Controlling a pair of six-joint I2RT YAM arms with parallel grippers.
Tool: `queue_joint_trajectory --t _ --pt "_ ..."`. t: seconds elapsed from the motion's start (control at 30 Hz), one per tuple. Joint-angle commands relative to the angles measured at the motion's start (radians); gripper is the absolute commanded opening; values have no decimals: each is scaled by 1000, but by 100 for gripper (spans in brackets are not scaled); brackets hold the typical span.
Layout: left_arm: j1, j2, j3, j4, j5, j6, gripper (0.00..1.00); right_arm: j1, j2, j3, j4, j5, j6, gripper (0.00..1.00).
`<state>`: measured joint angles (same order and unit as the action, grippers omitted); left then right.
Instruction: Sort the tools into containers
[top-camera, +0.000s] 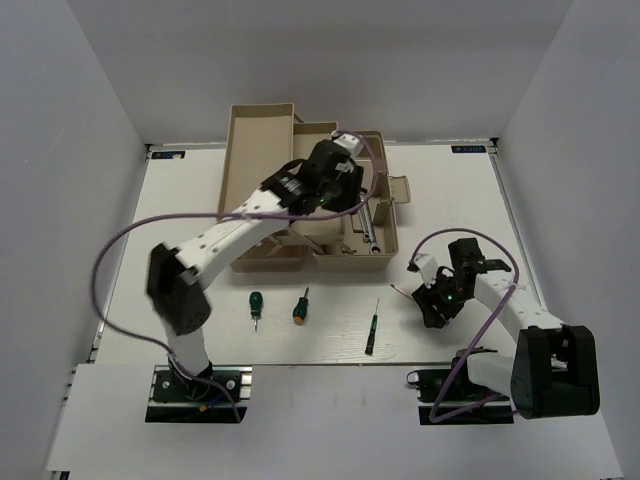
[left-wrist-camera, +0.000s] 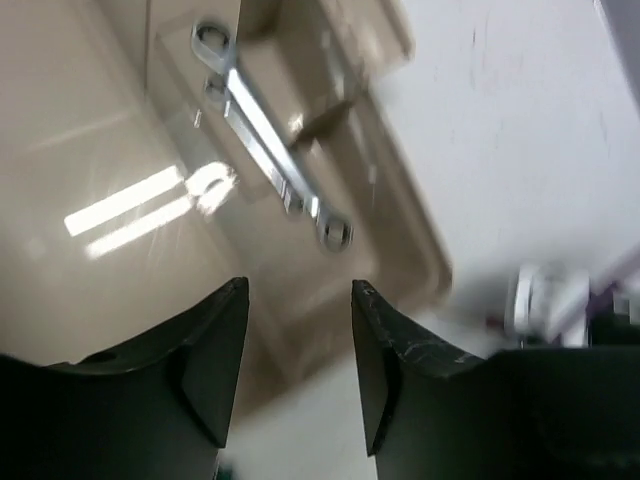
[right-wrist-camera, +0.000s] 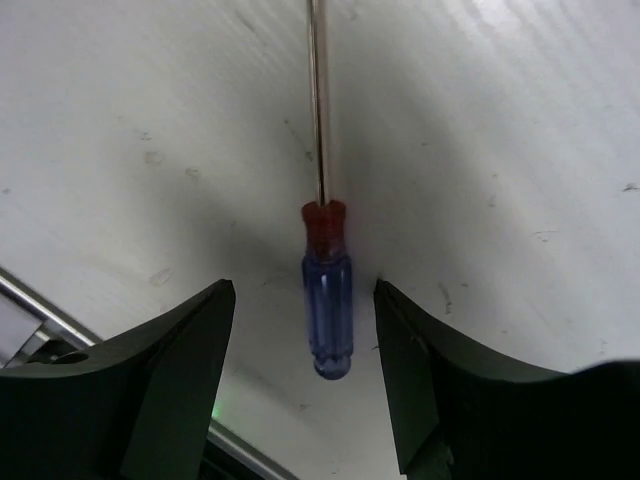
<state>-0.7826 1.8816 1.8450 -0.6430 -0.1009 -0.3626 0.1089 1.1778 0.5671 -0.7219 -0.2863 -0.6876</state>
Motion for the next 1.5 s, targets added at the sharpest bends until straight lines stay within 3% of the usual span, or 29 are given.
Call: queue_joint_trajectory --t 0.0,0.13,0.23,0.5,0.63,0.8,0.97,1.07,1.1,1.27,1.37,1.47 --pt "-10 -342 -275 20 4 19 58 21 -7 -33 96 71 -20 64" --pt "-21 -484 -458 -30 4 -22 65 47 8 -59 168 156 -1 60" --pt "-32 -571 -570 -50 4 -44 67 57 20 -73 193 199 -10 51" --pt "-72 -630 -688 -69 24 -65 68 64 14 -63 122 187 -16 1" --pt "-101 -630 -717 -69 33 -65 68 57 -55 49 -62 106 -32 0" --pt "-119 -630 -780 -57 69 -42 67 37 -173 314 -441 -244 -186 0" --pt "-142 -673 -872 28 139 -33 65 43 -123 575 -565 -434 -218 0" --pt "-152 -683 -899 69 165 -33 60 80 -54 643 -377 -487 -19 0" --pt "-152 -684 -908 69 165 -33 59 95 -32 658 -209 -485 85 0" --pt "-182 -628 -895 117 187 -33 55 247 274 928 25 -395 530 0" --pt "-204 -587 -857 117 187 -24 65 303 479 1063 165 -357 814 0" --pt "-227 -576 -857 137 165 -24 76 342 642 1301 164 -303 986 0"
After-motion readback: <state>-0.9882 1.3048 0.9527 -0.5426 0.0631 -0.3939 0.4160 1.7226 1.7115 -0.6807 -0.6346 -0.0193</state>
